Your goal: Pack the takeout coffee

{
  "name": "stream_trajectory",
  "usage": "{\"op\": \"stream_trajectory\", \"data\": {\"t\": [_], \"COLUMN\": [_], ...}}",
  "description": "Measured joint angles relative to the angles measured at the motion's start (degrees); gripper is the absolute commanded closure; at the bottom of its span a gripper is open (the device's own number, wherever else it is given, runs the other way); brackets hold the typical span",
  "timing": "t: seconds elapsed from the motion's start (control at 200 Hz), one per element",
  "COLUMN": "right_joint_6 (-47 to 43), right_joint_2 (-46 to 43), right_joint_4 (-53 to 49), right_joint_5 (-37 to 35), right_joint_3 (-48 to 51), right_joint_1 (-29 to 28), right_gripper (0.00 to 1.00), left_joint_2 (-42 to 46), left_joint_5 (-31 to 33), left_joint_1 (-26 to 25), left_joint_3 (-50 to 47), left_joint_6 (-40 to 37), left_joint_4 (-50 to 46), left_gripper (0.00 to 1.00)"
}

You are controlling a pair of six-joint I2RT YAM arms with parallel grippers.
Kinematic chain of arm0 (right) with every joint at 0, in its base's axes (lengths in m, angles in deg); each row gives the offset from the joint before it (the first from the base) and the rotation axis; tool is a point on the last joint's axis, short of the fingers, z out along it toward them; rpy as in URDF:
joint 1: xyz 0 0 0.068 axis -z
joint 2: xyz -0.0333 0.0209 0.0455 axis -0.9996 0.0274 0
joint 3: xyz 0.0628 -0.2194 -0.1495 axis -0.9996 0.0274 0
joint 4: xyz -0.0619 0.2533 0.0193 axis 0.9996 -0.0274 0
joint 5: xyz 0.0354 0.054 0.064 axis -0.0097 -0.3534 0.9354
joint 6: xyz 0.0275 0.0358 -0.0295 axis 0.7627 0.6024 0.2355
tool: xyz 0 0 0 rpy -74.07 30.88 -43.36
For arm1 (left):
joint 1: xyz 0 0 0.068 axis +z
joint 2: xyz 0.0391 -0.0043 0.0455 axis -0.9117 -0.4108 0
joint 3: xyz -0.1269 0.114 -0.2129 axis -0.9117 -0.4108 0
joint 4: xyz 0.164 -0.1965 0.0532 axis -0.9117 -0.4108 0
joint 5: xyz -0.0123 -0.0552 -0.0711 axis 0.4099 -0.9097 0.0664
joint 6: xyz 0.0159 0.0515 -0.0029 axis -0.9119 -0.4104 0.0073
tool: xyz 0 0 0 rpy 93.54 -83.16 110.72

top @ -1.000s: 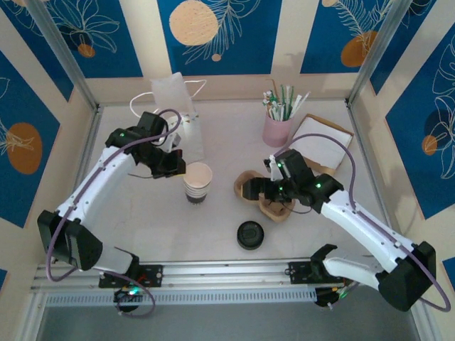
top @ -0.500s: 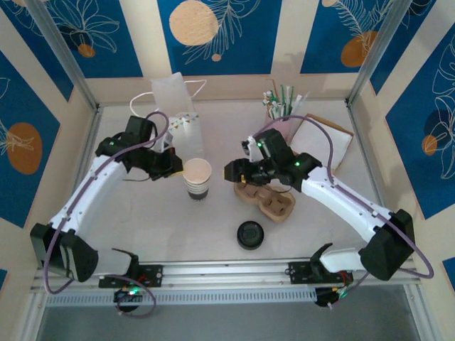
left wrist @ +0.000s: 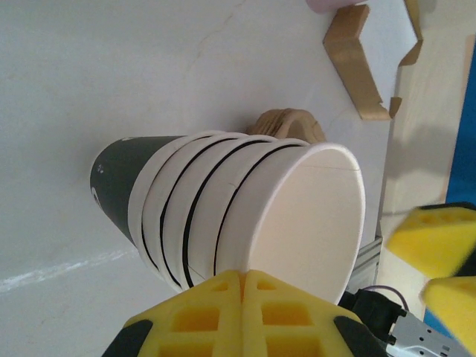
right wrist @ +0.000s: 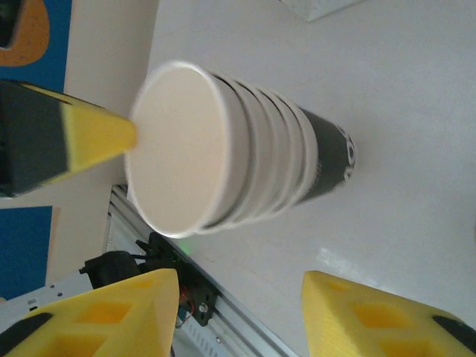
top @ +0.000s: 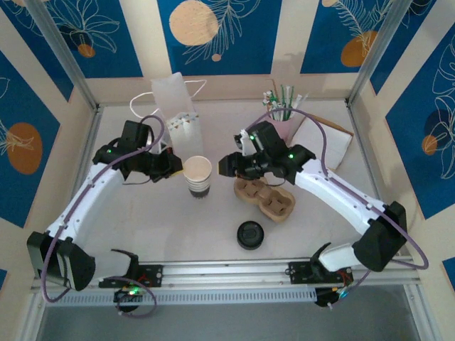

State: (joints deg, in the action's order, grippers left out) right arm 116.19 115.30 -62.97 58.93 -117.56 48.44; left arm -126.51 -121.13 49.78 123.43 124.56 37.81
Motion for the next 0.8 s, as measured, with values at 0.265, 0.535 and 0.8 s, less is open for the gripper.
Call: {"op": "stream_trajectory", "data": {"t": [0.265,0.535,0.8], "right_joint_6": [-0.55,-0.44,0.68], "right_joint_2": [7.74,9.07,7.76], "right_joint_4": [-6.21,-8.46,-6.64], "right_joint_5": [-3.08,-5.35,-4.17], "right_joint_3": [-9.94,-11.23,-5.95], "right_joint_1": [-2.23,-2.93,-1.95], "right_gripper": [0.67,0.64,0.64], "left_joint_2": [-0.09,-0.70,-0.70], "left_joint_5": [0.04,7.15,18.80], "left_joint_1": [0.00,0.00,-3.52], "left_joint_3": [-1.64,-0.70,6.40], "left_joint_6": [-0.22,-6.03,-10.78], "left_joint_4": [0.98,-4.72,-13.16], "left_gripper": [1.00,0.43,0.47]}}
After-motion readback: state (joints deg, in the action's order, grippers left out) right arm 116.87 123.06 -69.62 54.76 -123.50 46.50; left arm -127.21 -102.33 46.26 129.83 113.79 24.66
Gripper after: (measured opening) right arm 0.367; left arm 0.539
